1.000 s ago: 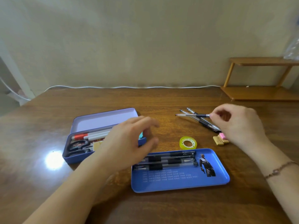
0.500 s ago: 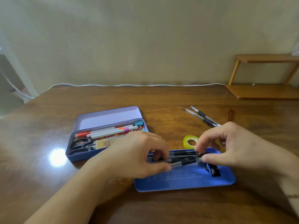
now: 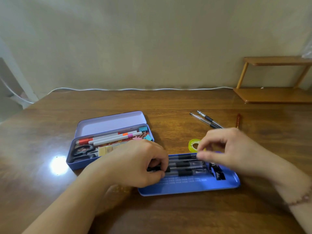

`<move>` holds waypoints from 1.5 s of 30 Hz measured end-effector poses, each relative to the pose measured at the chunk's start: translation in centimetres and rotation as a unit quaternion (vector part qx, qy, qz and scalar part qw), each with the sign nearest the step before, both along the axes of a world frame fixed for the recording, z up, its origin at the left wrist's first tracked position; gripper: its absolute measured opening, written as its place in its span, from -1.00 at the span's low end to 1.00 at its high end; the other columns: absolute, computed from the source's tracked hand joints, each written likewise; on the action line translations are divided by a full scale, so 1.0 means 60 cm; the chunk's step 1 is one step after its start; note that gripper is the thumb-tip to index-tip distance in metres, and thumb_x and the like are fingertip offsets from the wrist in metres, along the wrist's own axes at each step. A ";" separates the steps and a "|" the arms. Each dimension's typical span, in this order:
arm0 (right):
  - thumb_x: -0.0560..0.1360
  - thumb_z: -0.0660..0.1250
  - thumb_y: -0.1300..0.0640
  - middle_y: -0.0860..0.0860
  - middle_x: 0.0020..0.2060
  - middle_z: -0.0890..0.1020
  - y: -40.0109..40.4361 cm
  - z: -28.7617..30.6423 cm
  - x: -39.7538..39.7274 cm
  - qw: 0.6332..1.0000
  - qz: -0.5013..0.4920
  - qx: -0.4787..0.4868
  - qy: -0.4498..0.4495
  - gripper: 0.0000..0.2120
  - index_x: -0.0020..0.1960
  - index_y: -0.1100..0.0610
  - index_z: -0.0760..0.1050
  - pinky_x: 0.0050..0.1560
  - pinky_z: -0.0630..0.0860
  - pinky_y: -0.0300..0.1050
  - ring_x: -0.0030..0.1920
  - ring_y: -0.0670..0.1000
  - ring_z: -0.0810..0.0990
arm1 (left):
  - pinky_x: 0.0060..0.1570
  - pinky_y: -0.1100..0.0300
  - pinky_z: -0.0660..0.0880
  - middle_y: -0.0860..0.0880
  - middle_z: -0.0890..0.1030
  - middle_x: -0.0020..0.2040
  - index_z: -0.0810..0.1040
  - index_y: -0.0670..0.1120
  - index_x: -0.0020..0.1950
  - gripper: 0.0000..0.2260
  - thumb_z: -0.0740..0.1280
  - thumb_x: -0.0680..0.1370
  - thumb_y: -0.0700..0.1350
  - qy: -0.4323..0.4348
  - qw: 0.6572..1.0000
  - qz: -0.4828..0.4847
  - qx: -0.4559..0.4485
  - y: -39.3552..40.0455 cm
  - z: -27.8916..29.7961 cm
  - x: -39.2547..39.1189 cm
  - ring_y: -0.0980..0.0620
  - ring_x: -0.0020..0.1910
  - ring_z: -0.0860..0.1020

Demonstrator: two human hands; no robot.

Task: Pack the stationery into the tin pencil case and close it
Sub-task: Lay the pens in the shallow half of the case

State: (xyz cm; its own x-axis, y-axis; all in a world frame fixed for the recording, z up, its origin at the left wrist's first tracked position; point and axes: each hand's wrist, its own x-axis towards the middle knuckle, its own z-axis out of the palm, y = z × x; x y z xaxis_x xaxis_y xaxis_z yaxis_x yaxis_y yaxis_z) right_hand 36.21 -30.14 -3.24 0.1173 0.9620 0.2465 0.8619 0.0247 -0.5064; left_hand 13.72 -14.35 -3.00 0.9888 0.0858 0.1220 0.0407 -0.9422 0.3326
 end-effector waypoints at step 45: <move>0.44 0.38 -0.08 -0.26 -0.21 0.67 0.003 0.009 -0.100 0.993 -0.010 0.098 0.072 -0.80 0.03 -0.10 0.67 -0.13 0.54 -0.34 -0.10 -0.23 0.61 | -0.19 0.17 0.63 -0.11 0.62 -0.17 0.54 -0.09 -0.08 -0.75 0.54 0.35 -0.26 -0.245 0.775 0.082 -0.577 0.003 0.019 0.005 -0.22 -0.03 0.70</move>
State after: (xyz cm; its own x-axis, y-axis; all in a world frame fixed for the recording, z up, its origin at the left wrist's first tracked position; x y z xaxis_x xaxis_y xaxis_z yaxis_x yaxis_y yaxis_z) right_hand 30.21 -29.95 -2.73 0.1833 0.8947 0.4073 0.7817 0.1186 -0.6123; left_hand 14.01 -14.18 -1.87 0.8124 0.5365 0.2283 -0.2692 -0.0021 0.9631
